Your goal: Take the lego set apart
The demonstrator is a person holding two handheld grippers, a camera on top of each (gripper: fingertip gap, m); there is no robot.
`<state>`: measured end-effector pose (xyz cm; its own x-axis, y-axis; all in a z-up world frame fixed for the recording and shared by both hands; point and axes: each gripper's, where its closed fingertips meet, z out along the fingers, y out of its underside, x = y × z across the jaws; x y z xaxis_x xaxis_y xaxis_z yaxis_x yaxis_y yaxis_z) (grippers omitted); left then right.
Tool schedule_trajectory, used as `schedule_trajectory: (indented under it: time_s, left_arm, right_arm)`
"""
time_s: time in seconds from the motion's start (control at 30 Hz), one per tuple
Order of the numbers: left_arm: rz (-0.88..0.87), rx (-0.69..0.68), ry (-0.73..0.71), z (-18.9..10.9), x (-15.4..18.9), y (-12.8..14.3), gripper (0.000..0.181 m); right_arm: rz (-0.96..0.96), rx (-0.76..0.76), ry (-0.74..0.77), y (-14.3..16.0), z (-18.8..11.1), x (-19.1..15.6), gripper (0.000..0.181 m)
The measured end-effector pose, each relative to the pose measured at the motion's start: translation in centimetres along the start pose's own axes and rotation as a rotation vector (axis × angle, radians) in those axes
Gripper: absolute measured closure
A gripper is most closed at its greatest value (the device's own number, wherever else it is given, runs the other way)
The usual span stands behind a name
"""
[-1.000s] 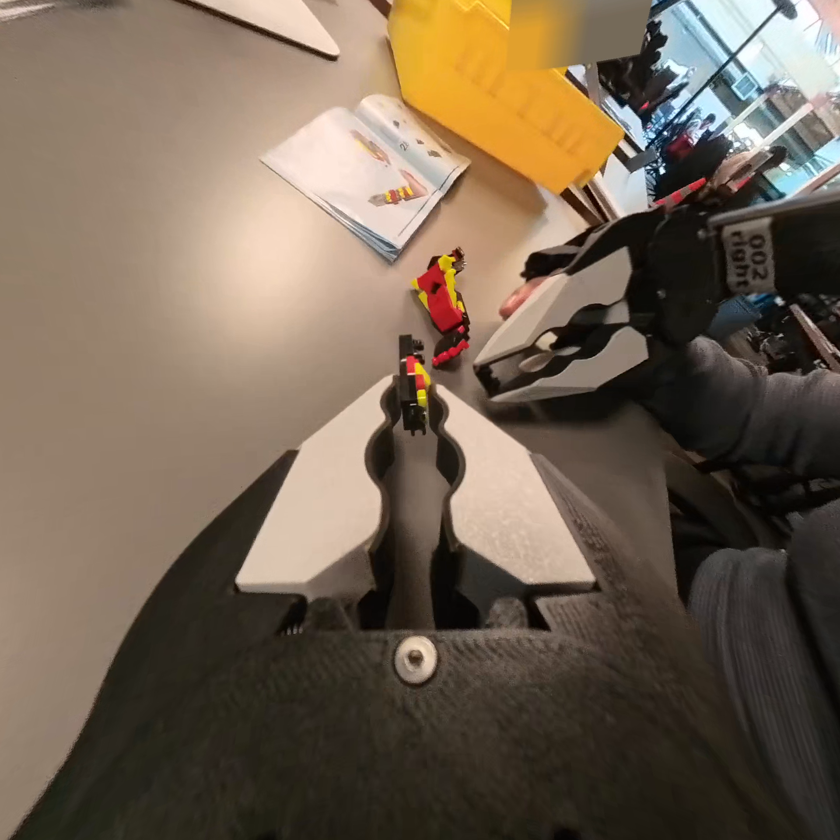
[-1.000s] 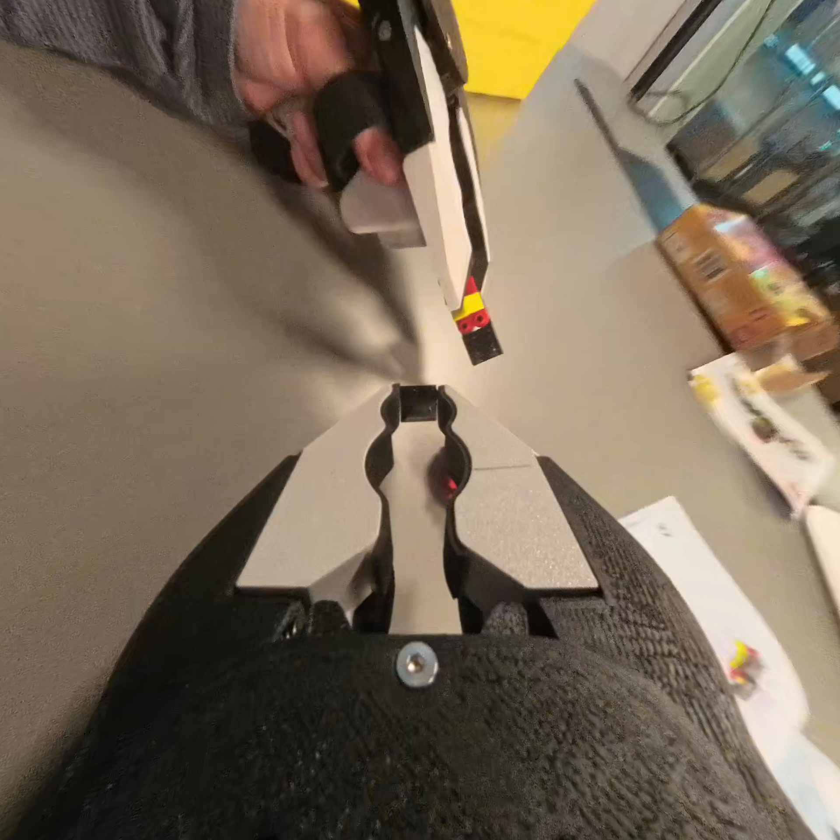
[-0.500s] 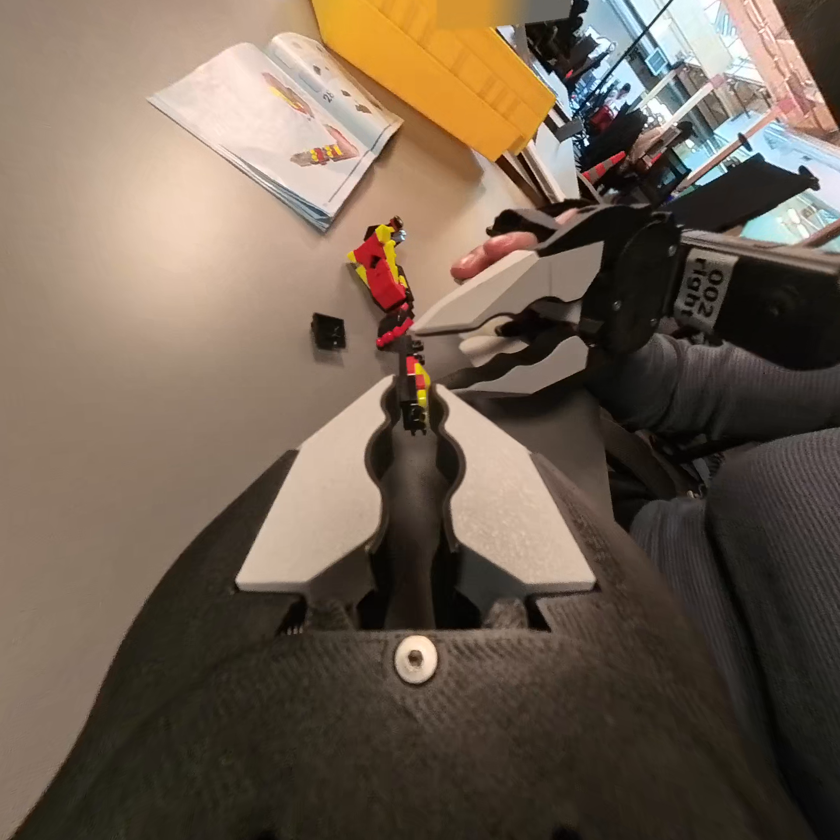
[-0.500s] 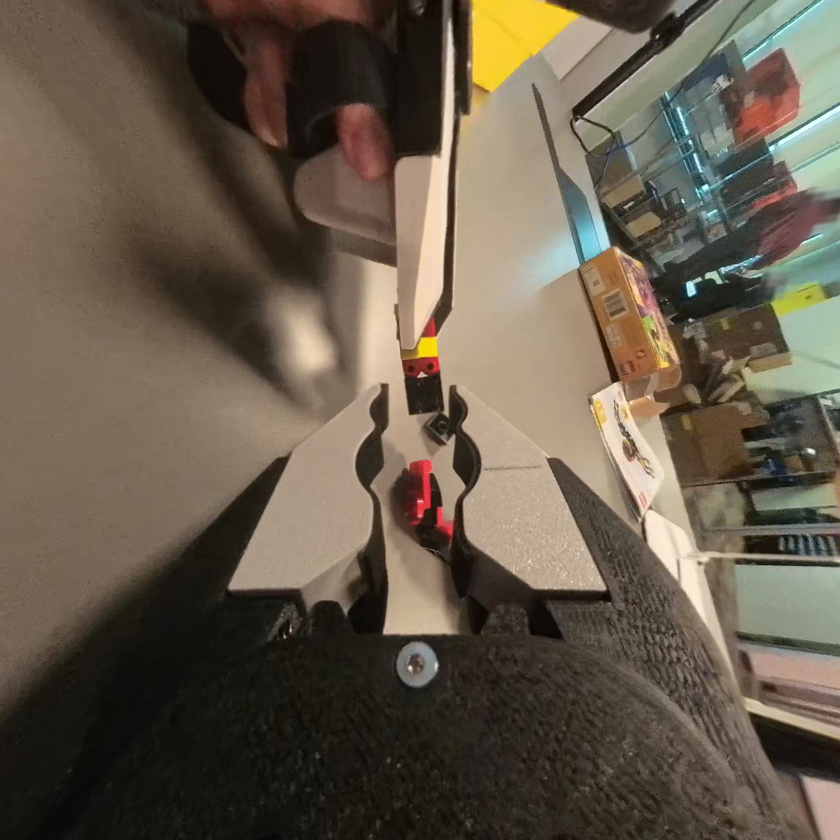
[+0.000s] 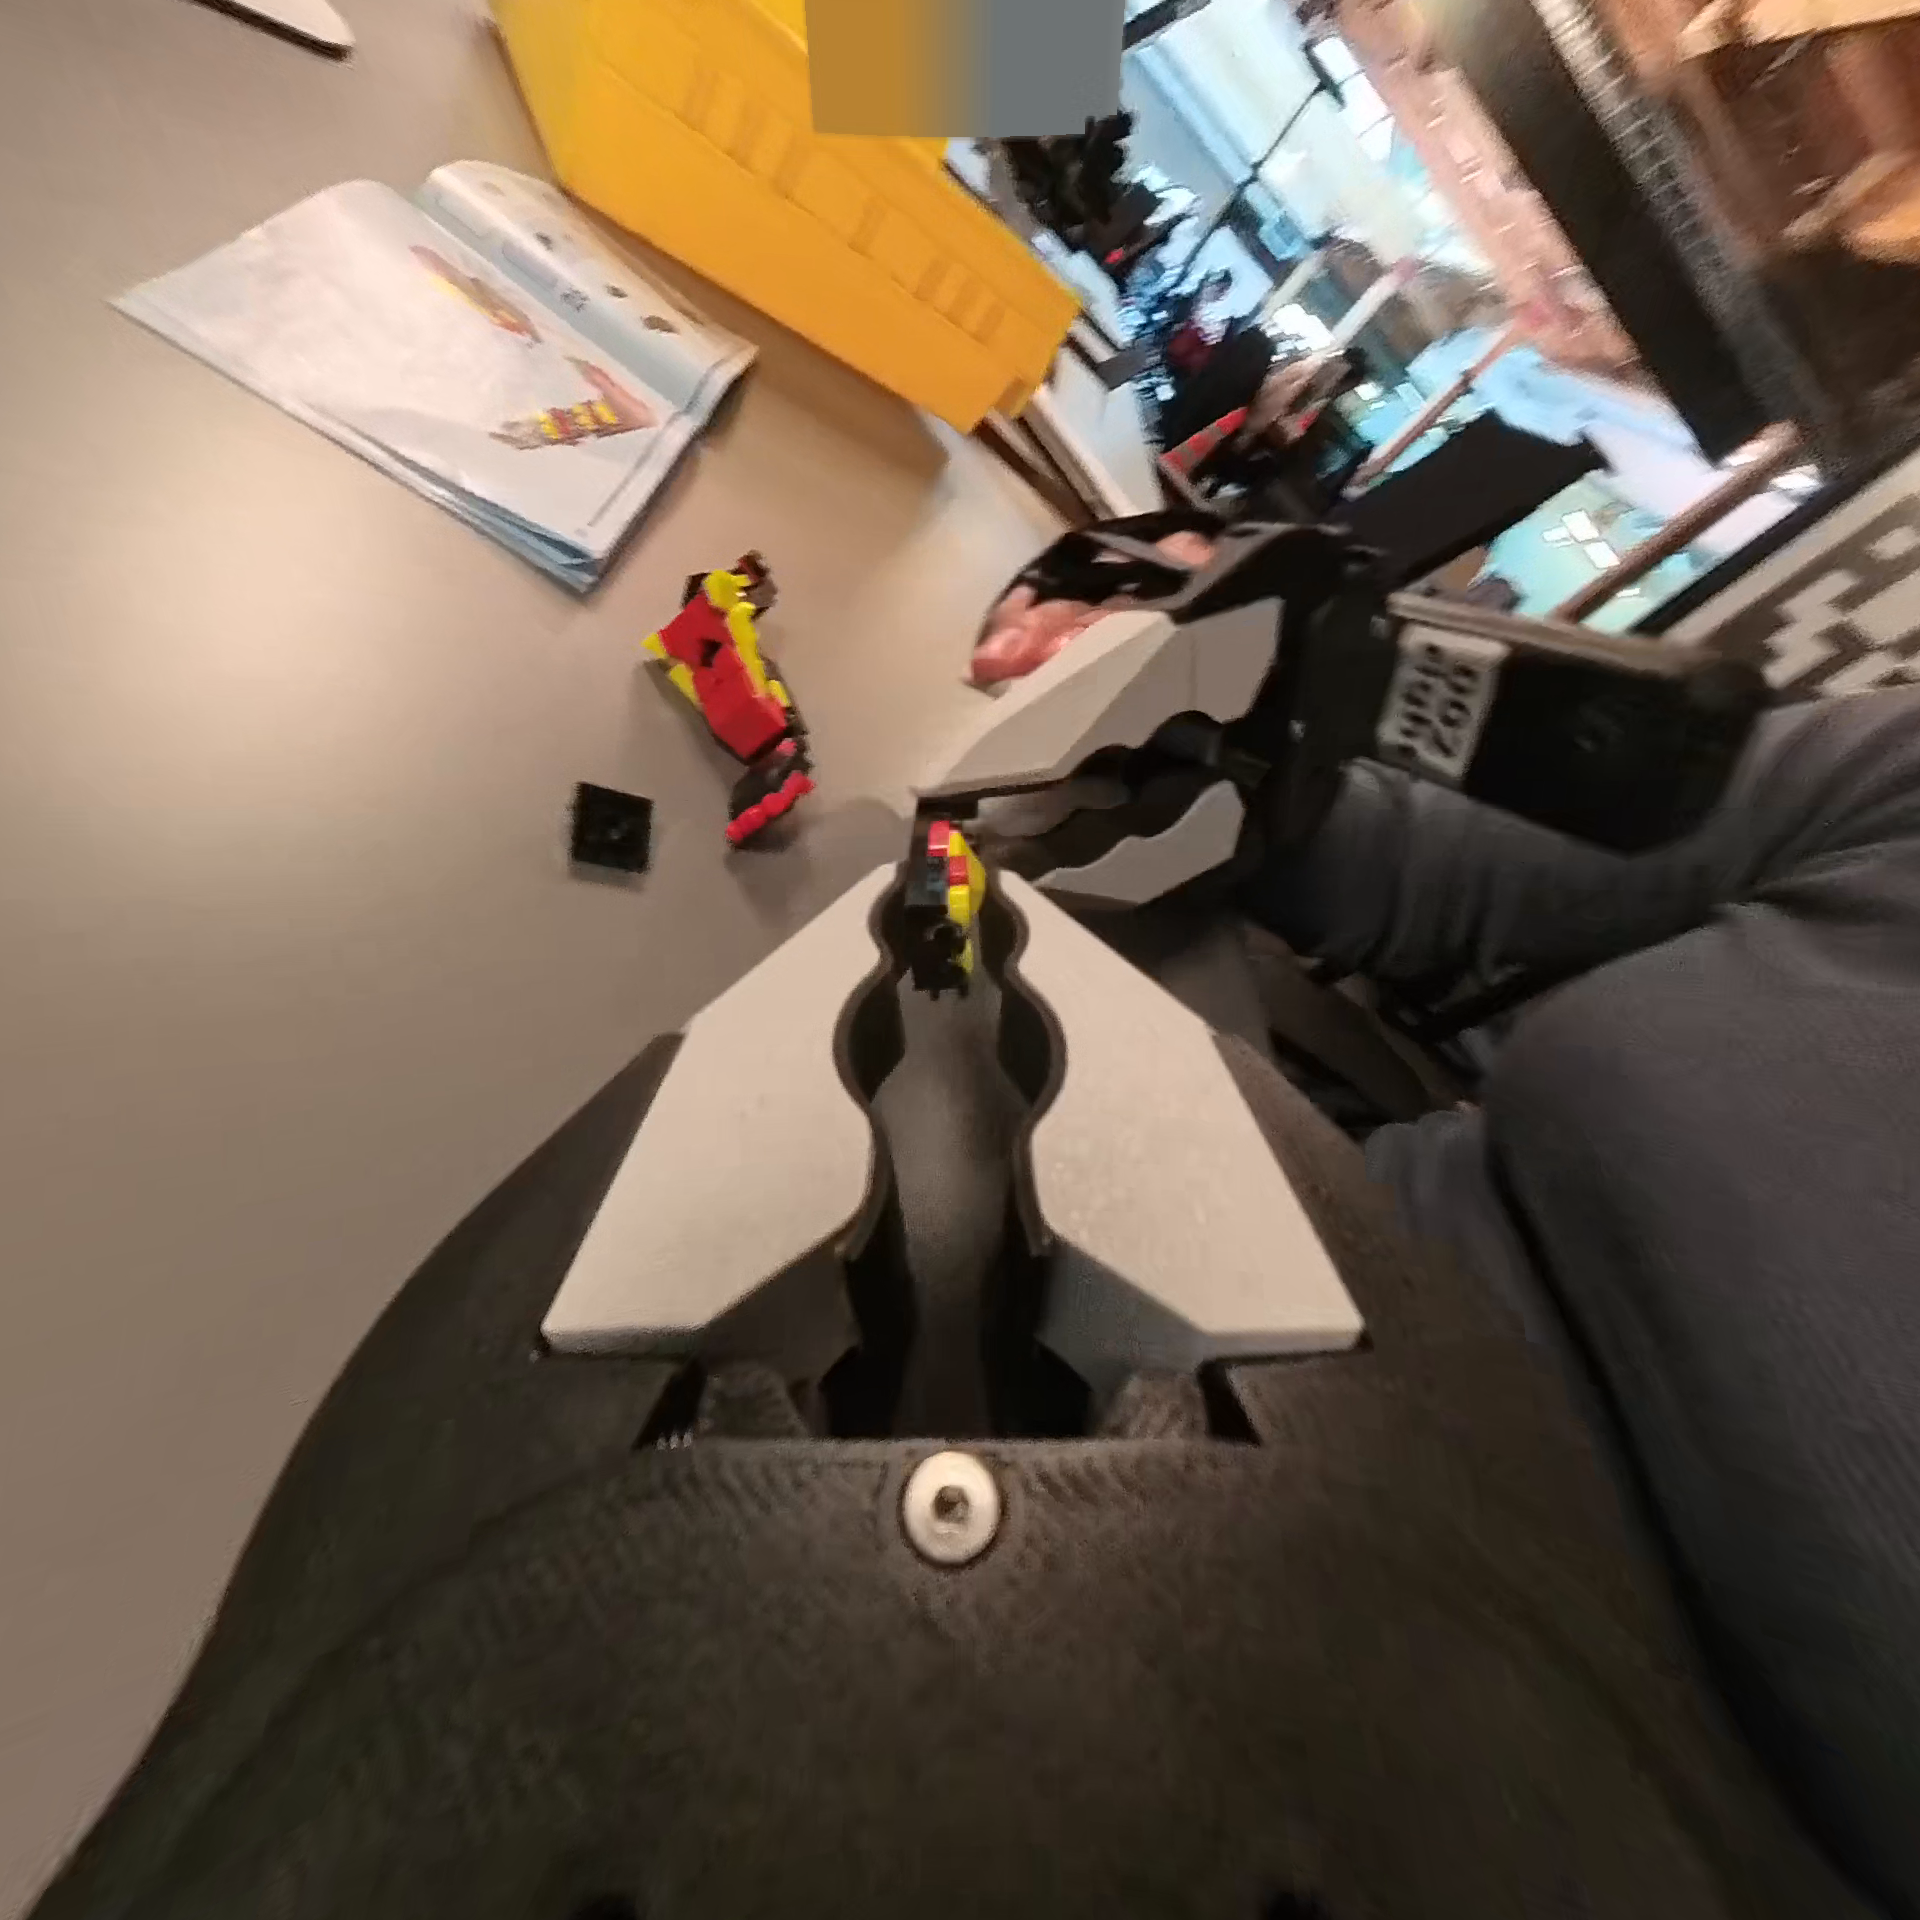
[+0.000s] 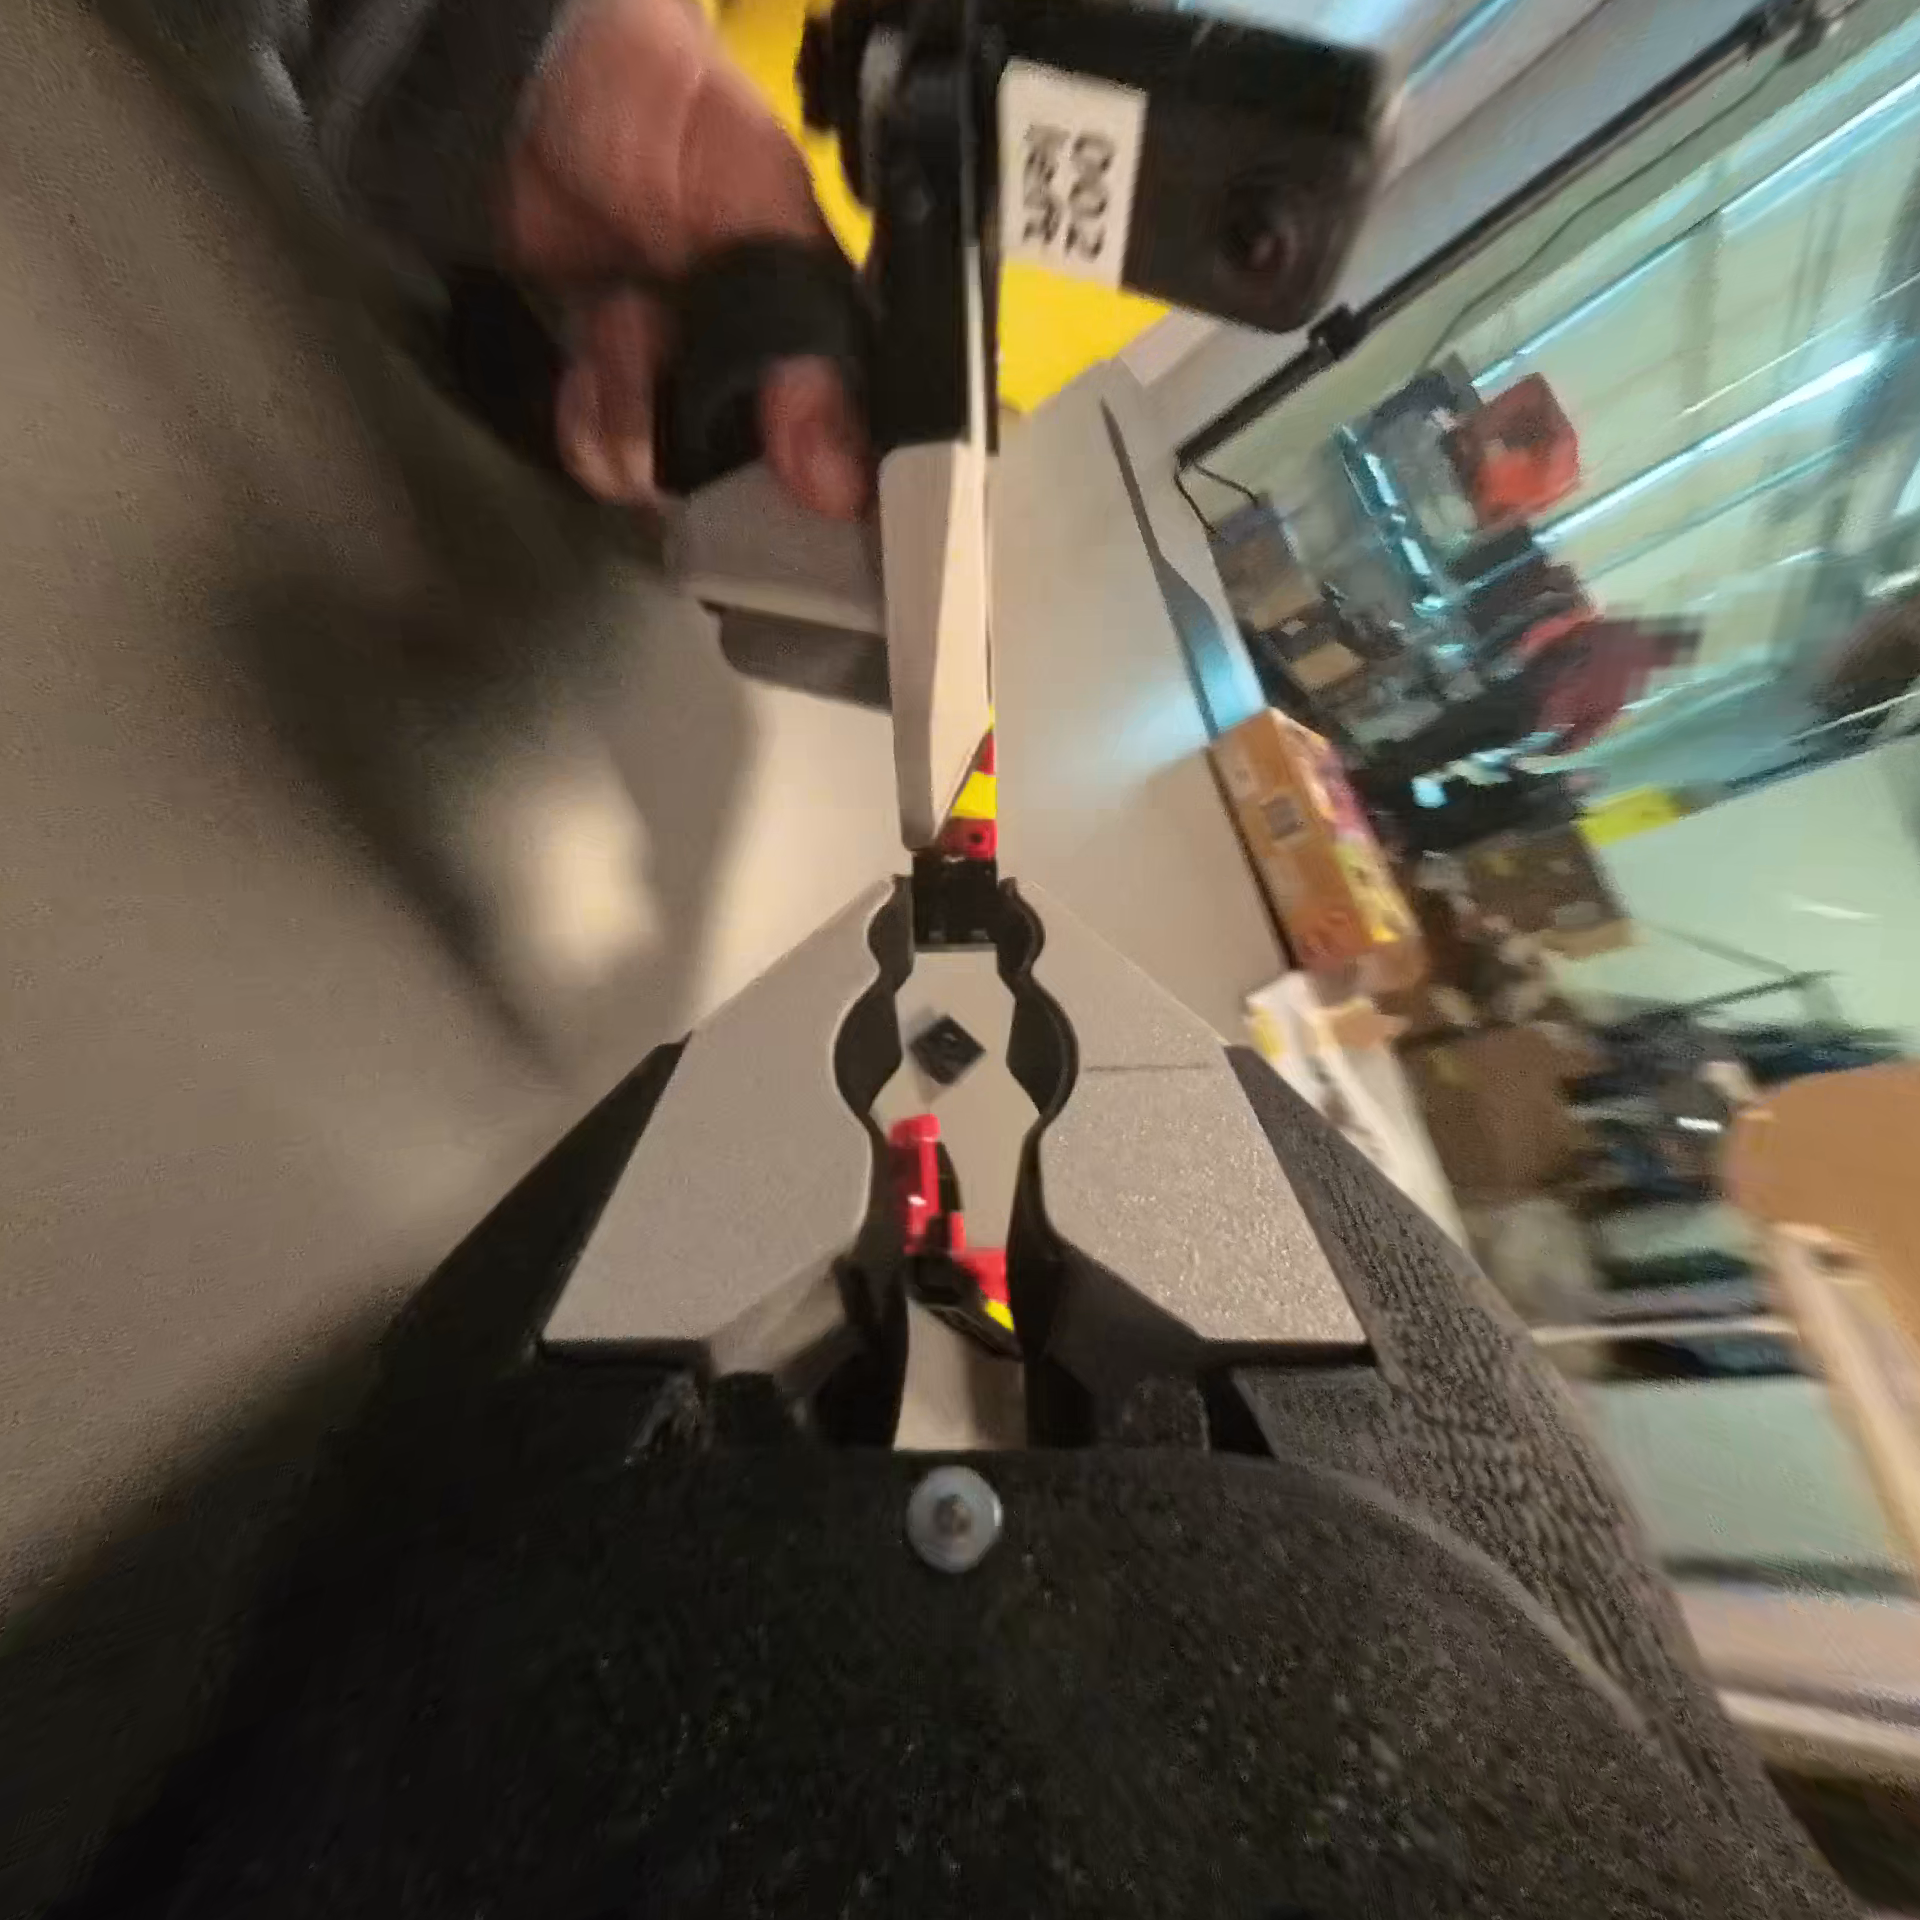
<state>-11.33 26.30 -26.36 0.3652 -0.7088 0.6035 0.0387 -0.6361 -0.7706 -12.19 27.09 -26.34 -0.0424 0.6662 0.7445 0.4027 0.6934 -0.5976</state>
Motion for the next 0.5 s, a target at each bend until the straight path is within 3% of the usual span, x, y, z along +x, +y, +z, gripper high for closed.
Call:
schedule_trajectory:
  time_s: [0.1, 0.13, 0.2, 0.27, 0.37, 0.47, 0.5]
  left_arm:
    - [-0.004, -0.003, 0.031, -0.2, 0.4, 0.1, 0.171]
    - [-0.007, 0.002, -0.089, -1.0, -1.7, 0.0, 0.171]
    - [-0.038, 0.106, -0.076, -3.5, -2.2, -1.5, 0.171]
    - [-0.063, 0.167, -0.04, -4.4, -2.1, -2.2, 0.171]
    - [-0.015, 0.123, -0.038, -3.2, -1.6, -1.7, 0.171]
    - [0.0, 0.091, -0.009, -2.3, -1.0, -1.3, 0.171]
    - [0.005, 0.087, 0.003, -2.2, -0.8, -1.3, 0.171]
  right_arm:
    - [0.273, 0.17, -0.13, -1.3, -0.9, 0.0, 0.168]
    - [0.391, 0.275, -0.166, -2.4, -2.0, 0.7, 0.168]
    - [0.531, 0.368, -0.153, -2.4, -3.7, 2.9, 0.168]
    - [0.508, 0.292, -0.173, -0.7, -3.6, 2.8, 0.168]
    - [0.494, 0.118, -0.345, 1.2, -2.1, -1.0, 0.167]
    - [0.465, 0.02, -0.397, 2.1, -1.2, -2.9, 0.166]
    - [0.462, -0.01, -0.407, 2.4, -1.0, -3.2, 0.156]
